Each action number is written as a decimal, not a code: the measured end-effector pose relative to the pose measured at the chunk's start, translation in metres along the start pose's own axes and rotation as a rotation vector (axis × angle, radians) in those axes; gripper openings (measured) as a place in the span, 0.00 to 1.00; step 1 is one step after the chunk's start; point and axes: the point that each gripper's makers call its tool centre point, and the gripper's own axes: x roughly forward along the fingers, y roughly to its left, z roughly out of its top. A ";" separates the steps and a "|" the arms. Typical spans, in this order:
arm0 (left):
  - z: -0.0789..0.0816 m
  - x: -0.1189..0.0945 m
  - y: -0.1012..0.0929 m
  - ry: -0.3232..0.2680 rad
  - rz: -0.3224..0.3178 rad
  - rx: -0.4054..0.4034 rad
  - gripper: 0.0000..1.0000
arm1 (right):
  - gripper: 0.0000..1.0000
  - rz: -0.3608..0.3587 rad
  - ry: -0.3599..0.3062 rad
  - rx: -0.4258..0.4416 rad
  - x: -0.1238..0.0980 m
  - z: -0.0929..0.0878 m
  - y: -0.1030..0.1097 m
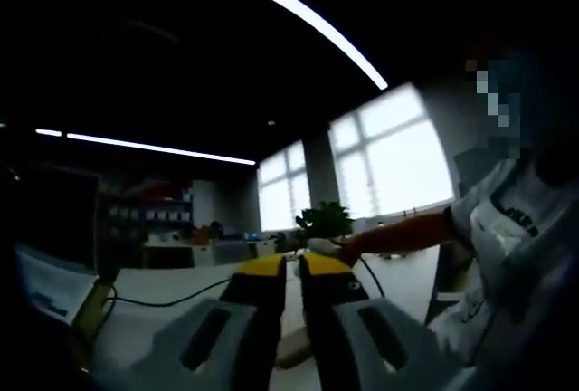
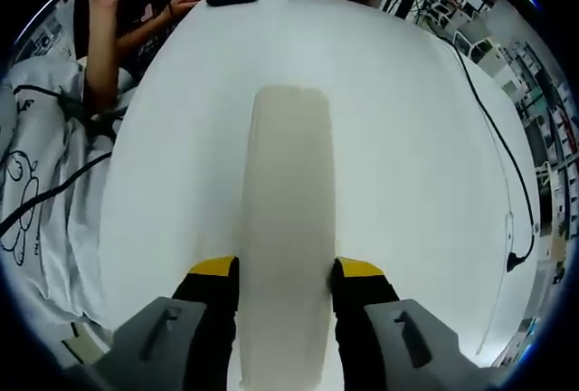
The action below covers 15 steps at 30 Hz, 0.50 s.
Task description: Arrange the utensils inside the cutlery case until each visible utensil rests in its matching compartment.
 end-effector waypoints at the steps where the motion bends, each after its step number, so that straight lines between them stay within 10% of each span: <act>1: -0.001 0.001 0.000 0.003 -0.001 0.000 0.06 | 0.42 0.000 -0.005 0.000 0.000 0.000 0.000; 9: -0.011 0.005 0.002 0.039 0.012 0.011 0.06 | 0.51 -0.058 -0.074 -0.010 -0.010 -0.002 0.000; 15: -0.016 0.006 0.005 0.052 0.018 0.013 0.06 | 0.52 -0.151 -0.244 0.038 -0.035 0.002 0.002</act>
